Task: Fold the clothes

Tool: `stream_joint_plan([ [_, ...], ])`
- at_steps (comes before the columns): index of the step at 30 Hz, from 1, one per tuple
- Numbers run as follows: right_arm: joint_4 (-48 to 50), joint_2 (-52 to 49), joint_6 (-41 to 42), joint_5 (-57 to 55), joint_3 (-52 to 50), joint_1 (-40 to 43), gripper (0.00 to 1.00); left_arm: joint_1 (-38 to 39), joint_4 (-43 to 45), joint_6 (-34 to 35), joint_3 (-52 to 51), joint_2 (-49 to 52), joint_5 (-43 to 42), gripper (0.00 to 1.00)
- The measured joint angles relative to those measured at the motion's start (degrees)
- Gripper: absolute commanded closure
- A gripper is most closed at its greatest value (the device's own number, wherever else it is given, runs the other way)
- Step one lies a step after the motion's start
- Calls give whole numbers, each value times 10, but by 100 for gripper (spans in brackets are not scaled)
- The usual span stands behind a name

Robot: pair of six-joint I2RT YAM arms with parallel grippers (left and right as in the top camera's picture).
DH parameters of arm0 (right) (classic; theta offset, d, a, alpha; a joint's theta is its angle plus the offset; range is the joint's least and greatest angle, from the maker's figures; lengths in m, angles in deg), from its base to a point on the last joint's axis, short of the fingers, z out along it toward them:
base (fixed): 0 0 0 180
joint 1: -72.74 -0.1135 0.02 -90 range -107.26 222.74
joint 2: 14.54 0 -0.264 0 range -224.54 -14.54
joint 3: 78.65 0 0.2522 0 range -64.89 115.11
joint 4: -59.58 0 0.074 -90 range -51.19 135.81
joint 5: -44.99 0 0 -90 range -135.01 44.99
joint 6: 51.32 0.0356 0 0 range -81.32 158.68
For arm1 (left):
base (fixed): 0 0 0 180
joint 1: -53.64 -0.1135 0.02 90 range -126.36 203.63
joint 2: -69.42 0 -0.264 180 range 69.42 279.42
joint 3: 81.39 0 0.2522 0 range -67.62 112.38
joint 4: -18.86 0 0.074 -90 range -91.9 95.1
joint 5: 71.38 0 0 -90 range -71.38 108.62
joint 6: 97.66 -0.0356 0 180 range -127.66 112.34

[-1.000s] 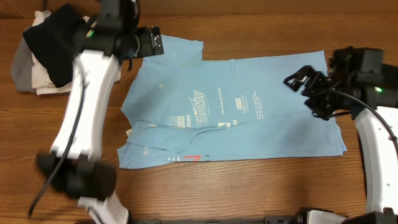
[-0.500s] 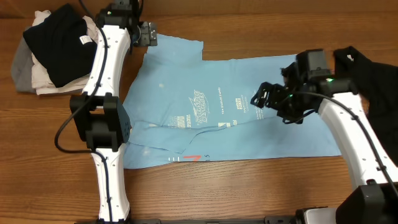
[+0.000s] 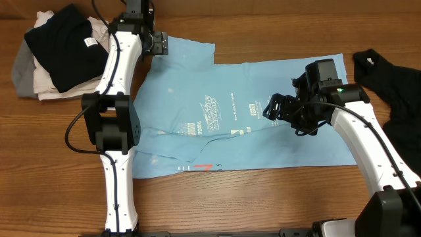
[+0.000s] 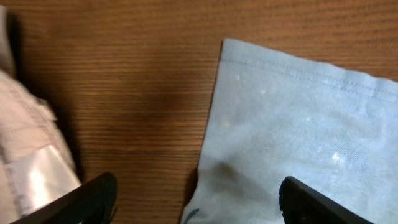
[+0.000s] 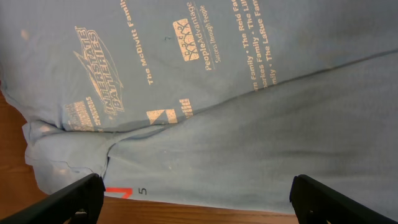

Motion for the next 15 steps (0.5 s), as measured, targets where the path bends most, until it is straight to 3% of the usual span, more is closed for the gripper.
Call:
stream_joint_plan([
  [12, 11, 0, 0, 0, 0, 0, 0, 1, 0, 0, 0, 43, -12, 27],
  [15, 11, 0, 0, 0, 0, 0, 0, 1, 1, 0, 0, 46, -19, 37],
])
